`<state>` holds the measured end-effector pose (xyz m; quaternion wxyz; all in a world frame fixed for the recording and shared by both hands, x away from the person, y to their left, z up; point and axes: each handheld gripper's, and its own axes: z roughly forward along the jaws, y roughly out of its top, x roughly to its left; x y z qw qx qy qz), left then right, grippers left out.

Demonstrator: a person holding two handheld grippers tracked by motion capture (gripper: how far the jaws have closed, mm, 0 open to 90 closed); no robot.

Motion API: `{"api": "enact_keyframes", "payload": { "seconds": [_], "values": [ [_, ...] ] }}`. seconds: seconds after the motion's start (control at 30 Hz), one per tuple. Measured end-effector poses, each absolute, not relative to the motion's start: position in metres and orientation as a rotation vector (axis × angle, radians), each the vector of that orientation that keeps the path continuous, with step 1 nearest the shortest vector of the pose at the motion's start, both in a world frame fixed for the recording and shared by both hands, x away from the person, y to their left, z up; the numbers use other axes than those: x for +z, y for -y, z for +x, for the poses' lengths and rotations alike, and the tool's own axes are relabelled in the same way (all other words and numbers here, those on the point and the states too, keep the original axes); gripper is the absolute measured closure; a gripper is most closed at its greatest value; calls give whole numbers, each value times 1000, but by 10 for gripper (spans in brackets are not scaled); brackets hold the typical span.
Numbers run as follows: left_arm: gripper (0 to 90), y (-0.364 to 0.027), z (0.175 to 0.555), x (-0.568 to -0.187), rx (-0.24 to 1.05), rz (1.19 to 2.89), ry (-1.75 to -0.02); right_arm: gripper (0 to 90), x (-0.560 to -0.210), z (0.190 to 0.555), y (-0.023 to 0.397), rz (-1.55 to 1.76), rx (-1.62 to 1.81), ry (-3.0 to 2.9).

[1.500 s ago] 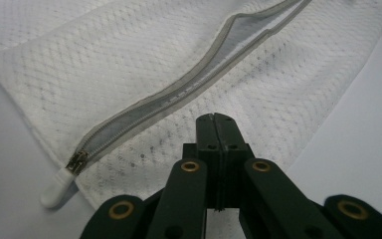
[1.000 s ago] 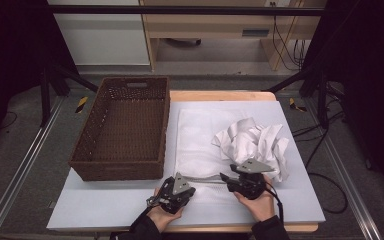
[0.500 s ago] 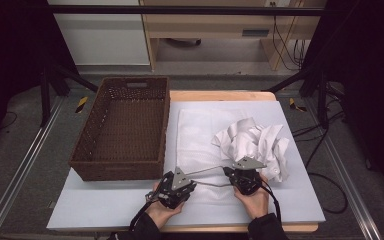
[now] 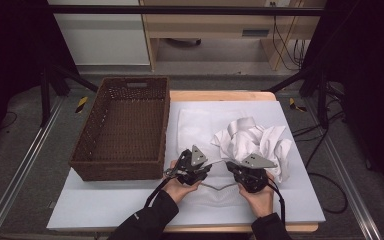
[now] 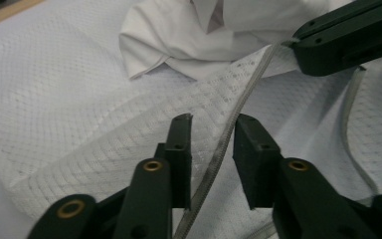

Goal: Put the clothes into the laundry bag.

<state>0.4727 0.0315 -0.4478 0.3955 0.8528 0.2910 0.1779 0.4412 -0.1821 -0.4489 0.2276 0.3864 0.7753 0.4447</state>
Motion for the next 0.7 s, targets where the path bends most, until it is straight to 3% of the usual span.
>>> {"api": "enact_keyframes", "payload": {
  "seconds": [0.13,0.3,0.5,0.7],
  "values": [
    [877,-32,476,-451,423,2173,-744,880,-449,441,181,1059,1231,-2140],
    [889,-36,474,-447,371,2159,-737,822,-447,440,183,1072,1262,-2133],
    [889,-43,466,-443,351,2137,-740,617,-422,427,205,1073,1300,-1999],
    [889,-45,460,-443,336,2128,-745,327,-402,411,264,1254,1148,-1720]
  ]
}}
